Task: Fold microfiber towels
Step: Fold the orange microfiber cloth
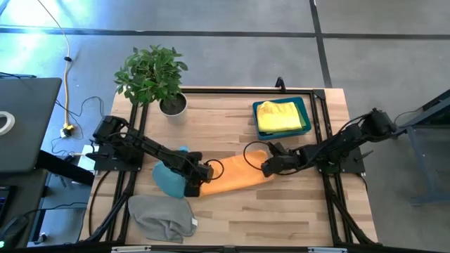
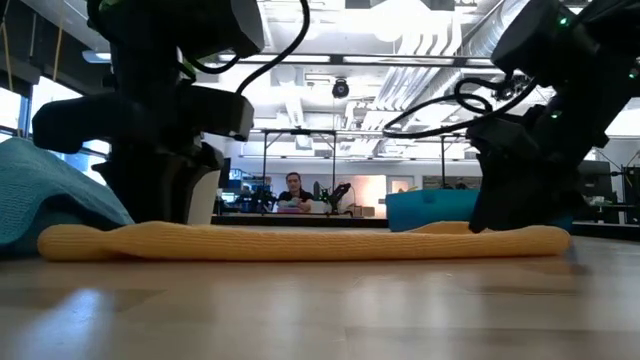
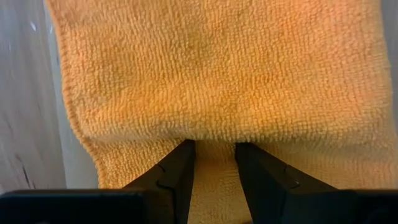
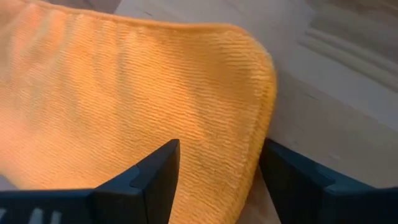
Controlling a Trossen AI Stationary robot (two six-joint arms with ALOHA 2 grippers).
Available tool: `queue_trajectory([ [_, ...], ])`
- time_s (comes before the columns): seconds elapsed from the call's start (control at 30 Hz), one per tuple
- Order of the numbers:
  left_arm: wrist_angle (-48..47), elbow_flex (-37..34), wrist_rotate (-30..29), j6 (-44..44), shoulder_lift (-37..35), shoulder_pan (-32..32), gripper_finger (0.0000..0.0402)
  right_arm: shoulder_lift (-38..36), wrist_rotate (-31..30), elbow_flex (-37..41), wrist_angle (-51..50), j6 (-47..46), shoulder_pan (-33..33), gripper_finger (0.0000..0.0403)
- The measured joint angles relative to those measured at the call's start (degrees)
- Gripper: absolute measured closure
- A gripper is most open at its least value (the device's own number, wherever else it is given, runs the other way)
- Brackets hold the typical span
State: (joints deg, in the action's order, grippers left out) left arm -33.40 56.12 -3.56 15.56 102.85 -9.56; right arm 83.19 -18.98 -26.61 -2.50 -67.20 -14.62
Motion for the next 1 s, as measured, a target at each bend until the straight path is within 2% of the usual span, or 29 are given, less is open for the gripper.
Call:
queue_trajectory([
  [0.2, 1.33, -0.05, -0.73, -0.73, 0.11, -0.05, 0.0289, 2.27, -0.18, -1.90, 0.11, 1.43, 0.01, 0.0221],
  [0.33, 1.33, -0.05, -1.14, -0.73, 0.11, -0.05, 0.0289, 3.66, -1.41, -2.08, 0.36, -0.49, -0.01, 0.0254],
  [0.67, -0.73, 1.23, -2.04, -0.73, -1.40, -0.64, 0.0289, 4.14, -1.81, -2.01, -0.46, -1.91, 0.06, 0.0394],
  [0.87, -3.25, 3.22, -5.73, -0.73, -4.70, -0.71, 0.0289, 3.85, -1.81, -2.10, -2.17, -1.72, 0.03, 0.0397],
  [1.0, -4.33, 3.42, -8.52, -0.47, -8.05, -0.93, 0.0289, 2.40, -1.00, -4.62, -10.54, -1.49, 0.03, 0.0400],
])
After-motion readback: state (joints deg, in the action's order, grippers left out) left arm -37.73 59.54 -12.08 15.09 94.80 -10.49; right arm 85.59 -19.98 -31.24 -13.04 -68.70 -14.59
